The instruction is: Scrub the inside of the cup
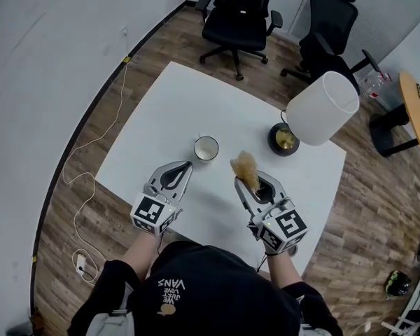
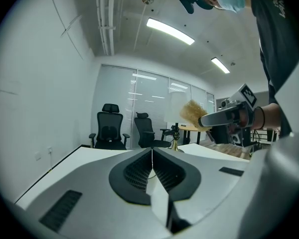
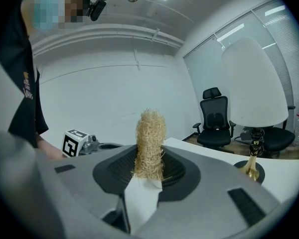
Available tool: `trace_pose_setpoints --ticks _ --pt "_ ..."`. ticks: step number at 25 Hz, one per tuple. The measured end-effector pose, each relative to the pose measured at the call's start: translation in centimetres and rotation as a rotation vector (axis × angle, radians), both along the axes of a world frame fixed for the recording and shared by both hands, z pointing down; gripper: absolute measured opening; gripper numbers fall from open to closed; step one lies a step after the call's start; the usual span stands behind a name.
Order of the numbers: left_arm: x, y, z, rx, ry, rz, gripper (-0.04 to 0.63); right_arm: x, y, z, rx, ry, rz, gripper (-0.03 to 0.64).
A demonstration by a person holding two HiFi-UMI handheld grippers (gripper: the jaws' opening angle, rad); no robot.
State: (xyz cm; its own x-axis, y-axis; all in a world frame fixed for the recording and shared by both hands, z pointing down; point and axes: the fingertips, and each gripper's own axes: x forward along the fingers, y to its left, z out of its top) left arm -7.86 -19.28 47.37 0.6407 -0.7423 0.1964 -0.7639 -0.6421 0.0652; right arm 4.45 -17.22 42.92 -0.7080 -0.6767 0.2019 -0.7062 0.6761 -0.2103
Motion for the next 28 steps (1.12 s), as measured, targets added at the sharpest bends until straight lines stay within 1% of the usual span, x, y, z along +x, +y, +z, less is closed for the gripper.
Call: trace_pose_setpoints --ticks 5,12,15,16,17,20,21,24,28 --pt "-0.6 -2.1 1.8 -0.018 0.004 0.006 0.012 -0.5 -1.6 1.1 -0.034 0.011 0.015 0.115" --pt "-0.2 -4.0 4.1 -0.057 0.017 0.020 0.014 -0.2 -3.0 2.1 -0.069 0.021 0.034 0.115" --pt "0.0 -4.5 4.9 -0.058 0.015 0.032 0.015 -0.3 -3.4 2.7 -0.084 0.024 0.032 0.115" --pt "0.2 -4.7 5.1 -0.057 0.019 0.040 0.025 -0.3 -3.5 2.9 -0.086 0.025 0.029 0.115" --pt "0.4 -4.7 5.3 -0.058 0.027 0.051 0.062 -0.4 -3.6 3.1 -0.089 0.026 0.026 0.115" --pt "1.1 -5.0 6.2 -0.076 0.034 0.087 0.257 -0.7 -3.9 3.4 -0.098 0.024 0.023 0.115" --pt "1.4 -5.1 6.7 -0.081 0.023 0.101 0.296 -0.8 -3.9 3.5 -0.101 0.024 0.022 0.115" --pt "2.5 -5.1 8.0 -0.065 -0.030 0.144 0.361 -0.9 -4.0 3.7 -0.105 0.027 0.019 0.115" --pt "3.6 -5.9 9.9 -0.072 -0.082 0.156 0.388 -0.9 -4.0 4.0 -0.110 0.034 0.010 0.115"
